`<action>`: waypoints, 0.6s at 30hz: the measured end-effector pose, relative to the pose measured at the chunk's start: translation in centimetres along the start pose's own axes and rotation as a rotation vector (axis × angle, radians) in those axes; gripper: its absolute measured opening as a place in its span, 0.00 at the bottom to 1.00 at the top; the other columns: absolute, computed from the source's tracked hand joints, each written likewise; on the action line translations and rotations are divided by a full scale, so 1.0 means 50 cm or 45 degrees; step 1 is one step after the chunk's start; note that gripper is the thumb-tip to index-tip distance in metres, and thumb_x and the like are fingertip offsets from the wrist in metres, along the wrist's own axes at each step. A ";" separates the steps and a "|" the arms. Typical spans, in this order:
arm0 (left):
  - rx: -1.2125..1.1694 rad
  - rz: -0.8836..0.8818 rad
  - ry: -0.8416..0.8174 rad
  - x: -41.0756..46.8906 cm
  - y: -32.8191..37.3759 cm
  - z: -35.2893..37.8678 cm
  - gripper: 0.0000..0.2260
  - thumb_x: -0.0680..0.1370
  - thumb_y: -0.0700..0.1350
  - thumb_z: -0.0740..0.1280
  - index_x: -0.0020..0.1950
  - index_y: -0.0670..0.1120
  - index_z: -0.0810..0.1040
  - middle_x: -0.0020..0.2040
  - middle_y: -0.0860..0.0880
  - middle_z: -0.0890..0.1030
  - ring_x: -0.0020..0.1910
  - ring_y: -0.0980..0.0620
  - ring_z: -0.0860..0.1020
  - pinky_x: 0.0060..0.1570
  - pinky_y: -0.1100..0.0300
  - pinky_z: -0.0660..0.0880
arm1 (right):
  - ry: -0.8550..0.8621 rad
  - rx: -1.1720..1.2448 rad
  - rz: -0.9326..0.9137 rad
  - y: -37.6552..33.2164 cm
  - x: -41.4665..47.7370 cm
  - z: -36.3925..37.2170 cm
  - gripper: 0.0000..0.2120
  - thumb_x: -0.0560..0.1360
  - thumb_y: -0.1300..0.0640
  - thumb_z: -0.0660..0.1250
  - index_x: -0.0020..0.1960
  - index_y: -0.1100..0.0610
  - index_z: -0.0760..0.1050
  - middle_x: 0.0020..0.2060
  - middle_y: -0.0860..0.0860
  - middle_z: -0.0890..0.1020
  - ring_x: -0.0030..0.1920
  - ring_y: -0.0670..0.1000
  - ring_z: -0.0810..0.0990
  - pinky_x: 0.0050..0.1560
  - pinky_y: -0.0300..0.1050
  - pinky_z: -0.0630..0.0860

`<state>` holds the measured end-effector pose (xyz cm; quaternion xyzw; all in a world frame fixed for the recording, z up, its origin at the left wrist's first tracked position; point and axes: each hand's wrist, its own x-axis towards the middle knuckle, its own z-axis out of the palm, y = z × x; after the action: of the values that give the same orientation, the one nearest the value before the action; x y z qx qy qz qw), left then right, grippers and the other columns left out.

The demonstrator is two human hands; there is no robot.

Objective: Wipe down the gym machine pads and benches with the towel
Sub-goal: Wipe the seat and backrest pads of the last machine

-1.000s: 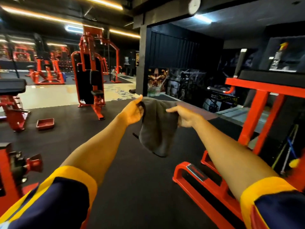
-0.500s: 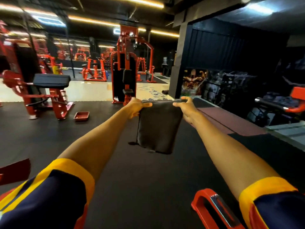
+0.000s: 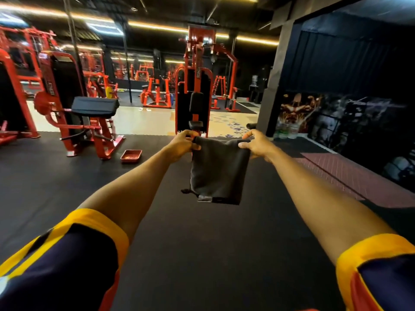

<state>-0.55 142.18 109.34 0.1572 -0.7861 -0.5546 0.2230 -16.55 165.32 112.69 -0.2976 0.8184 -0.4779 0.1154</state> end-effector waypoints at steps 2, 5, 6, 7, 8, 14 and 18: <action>0.091 0.012 -0.015 0.062 -0.005 -0.001 0.27 0.75 0.30 0.72 0.72 0.43 0.70 0.60 0.46 0.76 0.64 0.45 0.75 0.60 0.54 0.79 | -0.013 0.050 -0.021 0.000 0.078 -0.003 0.16 0.77 0.65 0.74 0.60 0.54 0.74 0.62 0.57 0.78 0.56 0.55 0.81 0.37 0.44 0.81; 0.304 0.082 0.037 0.171 0.001 -0.003 0.24 0.76 0.31 0.72 0.70 0.43 0.74 0.59 0.45 0.78 0.61 0.47 0.76 0.63 0.51 0.76 | -0.023 -0.003 -0.054 0.002 0.194 -0.017 0.25 0.72 0.69 0.77 0.66 0.55 0.76 0.64 0.56 0.78 0.62 0.57 0.79 0.48 0.47 0.79; 0.348 0.109 0.062 0.213 -0.002 0.000 0.20 0.77 0.33 0.71 0.68 0.43 0.77 0.57 0.45 0.79 0.59 0.48 0.76 0.62 0.51 0.76 | -0.013 -0.086 -0.070 0.007 0.236 -0.022 0.24 0.72 0.68 0.77 0.65 0.56 0.77 0.62 0.55 0.78 0.62 0.56 0.78 0.52 0.48 0.78; 0.383 0.124 0.081 0.241 -0.006 0.002 0.16 0.79 0.35 0.70 0.66 0.42 0.79 0.55 0.45 0.79 0.57 0.48 0.77 0.61 0.52 0.76 | 0.002 -0.155 -0.078 0.013 0.267 -0.023 0.22 0.73 0.68 0.76 0.65 0.57 0.78 0.60 0.54 0.78 0.61 0.55 0.77 0.54 0.48 0.75; 0.398 0.127 0.090 0.271 -0.010 0.007 0.13 0.80 0.38 0.70 0.64 0.42 0.80 0.54 0.46 0.80 0.55 0.49 0.78 0.59 0.54 0.76 | 0.023 -0.189 -0.084 0.021 0.303 -0.024 0.20 0.74 0.67 0.75 0.64 0.59 0.78 0.58 0.54 0.78 0.60 0.54 0.77 0.54 0.47 0.73; 0.266 0.168 0.108 0.505 -0.036 0.035 0.09 0.84 0.42 0.64 0.64 0.44 0.76 0.56 0.46 0.79 0.55 0.50 0.78 0.53 0.58 0.76 | 0.090 -0.507 -0.121 0.069 0.555 -0.017 0.18 0.75 0.53 0.77 0.63 0.53 0.80 0.67 0.56 0.72 0.65 0.58 0.75 0.62 0.49 0.74; 0.445 0.202 -0.016 0.670 -0.067 0.081 0.12 0.82 0.43 0.67 0.65 0.45 0.77 0.56 0.49 0.78 0.58 0.48 0.78 0.55 0.58 0.73 | -0.212 -0.484 -0.338 0.070 0.710 0.016 0.31 0.73 0.47 0.79 0.72 0.54 0.74 0.68 0.53 0.76 0.67 0.53 0.75 0.63 0.48 0.73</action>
<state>-31.20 127.74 110.94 0.1277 -0.8818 -0.3912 0.2303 -45.77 144.81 112.68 -0.4572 0.8350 -0.3001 0.0608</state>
